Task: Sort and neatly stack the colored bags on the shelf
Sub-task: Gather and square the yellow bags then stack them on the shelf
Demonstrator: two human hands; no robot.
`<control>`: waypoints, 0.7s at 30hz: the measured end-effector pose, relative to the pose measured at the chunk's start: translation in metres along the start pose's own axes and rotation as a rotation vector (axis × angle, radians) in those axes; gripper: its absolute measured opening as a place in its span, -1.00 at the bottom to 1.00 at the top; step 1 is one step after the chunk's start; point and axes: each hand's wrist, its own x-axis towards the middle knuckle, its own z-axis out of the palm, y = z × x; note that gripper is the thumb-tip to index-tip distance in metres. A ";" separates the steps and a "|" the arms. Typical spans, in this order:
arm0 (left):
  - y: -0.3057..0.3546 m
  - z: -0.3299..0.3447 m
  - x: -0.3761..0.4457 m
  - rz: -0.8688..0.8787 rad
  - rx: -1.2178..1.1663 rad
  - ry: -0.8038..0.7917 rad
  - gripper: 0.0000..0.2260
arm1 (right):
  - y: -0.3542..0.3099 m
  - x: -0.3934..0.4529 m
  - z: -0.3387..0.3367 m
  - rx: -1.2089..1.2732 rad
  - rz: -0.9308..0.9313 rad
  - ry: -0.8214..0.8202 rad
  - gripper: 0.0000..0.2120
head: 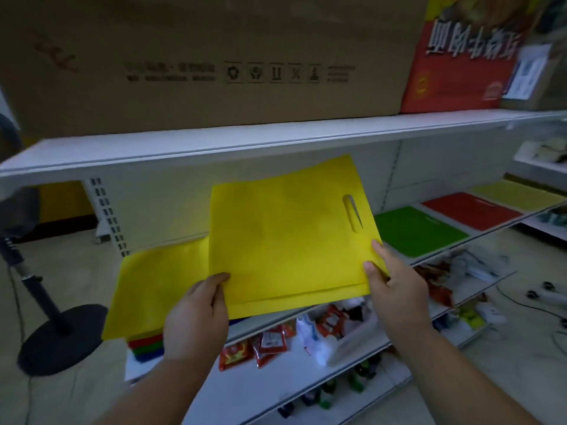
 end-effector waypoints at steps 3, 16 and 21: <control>0.067 0.058 0.003 0.047 -0.063 -0.029 -0.74 | 0.055 0.024 -0.059 -0.044 0.044 0.040 -0.55; 0.330 0.309 0.038 0.206 -0.235 -0.246 -0.71 | 0.284 0.144 -0.267 -0.116 0.279 0.305 -0.57; 0.402 0.417 0.078 0.223 -0.319 -0.309 -0.72 | 0.364 0.212 -0.299 -0.139 0.345 0.369 -0.57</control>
